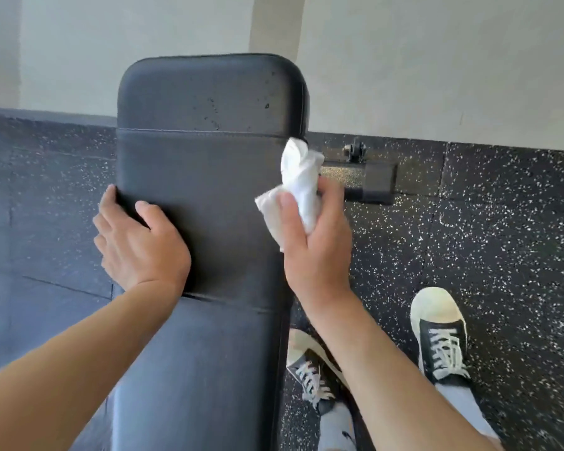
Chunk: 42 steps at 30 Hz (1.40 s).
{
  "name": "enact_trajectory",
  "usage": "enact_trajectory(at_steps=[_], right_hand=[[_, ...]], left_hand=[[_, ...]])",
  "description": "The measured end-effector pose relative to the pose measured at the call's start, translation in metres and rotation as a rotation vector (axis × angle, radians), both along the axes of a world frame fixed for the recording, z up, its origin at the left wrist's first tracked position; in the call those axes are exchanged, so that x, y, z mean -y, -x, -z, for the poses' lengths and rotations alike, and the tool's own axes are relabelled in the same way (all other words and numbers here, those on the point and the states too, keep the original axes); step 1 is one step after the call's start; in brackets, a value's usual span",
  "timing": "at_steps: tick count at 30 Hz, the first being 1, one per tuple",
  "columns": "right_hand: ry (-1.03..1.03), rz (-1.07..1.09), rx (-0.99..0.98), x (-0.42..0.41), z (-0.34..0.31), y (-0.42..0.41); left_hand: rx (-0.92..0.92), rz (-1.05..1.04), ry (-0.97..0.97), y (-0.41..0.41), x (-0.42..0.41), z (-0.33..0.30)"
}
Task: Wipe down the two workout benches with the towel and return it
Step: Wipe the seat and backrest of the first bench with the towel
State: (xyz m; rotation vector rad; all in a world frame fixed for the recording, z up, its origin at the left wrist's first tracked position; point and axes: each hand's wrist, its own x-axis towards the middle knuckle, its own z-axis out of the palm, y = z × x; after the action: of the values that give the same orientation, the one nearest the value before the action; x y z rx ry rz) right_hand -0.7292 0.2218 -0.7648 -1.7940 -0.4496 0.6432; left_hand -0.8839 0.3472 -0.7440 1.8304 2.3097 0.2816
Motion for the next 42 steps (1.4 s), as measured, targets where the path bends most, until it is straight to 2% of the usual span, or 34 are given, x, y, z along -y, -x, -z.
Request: enact_trajectory(at_steps=[3, 5, 10, 14, 17, 24, 27, 30, 34, 38, 40, 42], right_hand=[[-0.017, 0.114, -0.036, -0.045, -0.001, -0.036], [-0.033, 0.129, -0.043, -0.045, -0.003, -0.035], [0.004, -0.017, -0.163, 0.042, -0.012, 0.037], [0.047, -0.103, -0.114, 0.080, -0.012, 0.067], [0.053, -0.122, -0.027, 0.056, -0.011, 0.048], [0.023, 0.048, 0.176, -0.056, -0.007, -0.041], [0.050, 0.022, 0.241, -0.058, -0.007, -0.043], [0.049, -0.106, 0.326, -0.024, -0.012, -0.023], [0.023, -0.444, 0.453, 0.040, -0.018, 0.005], [-0.010, -0.685, 0.648, 0.049, -0.017, -0.020], [0.003, -0.725, 0.749, 0.032, -0.021, -0.036], [0.070, -0.659, 0.775, 0.001, -0.028, -0.045]], left_hand=[[0.011, -0.002, -0.004, 0.000, 0.000, 0.000], [0.016, -0.005, 0.000, -0.001, -0.001, 0.000], [0.010, 0.010, 0.007, -0.003, -0.001, -0.003], [0.007, 0.016, -0.001, -0.003, -0.001, -0.004], [0.001, 0.018, -0.010, -0.003, -0.001, -0.003], [-0.009, 0.005, 0.002, -0.003, 0.000, -0.002], [-0.013, 0.005, 0.018, -0.004, 0.001, -0.004], [-0.016, 0.001, 0.036, -0.006, 0.001, -0.006], [-0.009, -0.012, 0.058, -0.009, 0.002, -0.010], [-0.018, -0.008, 0.073, -0.010, 0.001, -0.014], [-0.015, -0.003, 0.078, -0.012, 0.001, -0.015], [-0.002, -0.002, 0.088, -0.008, 0.001, -0.017]])
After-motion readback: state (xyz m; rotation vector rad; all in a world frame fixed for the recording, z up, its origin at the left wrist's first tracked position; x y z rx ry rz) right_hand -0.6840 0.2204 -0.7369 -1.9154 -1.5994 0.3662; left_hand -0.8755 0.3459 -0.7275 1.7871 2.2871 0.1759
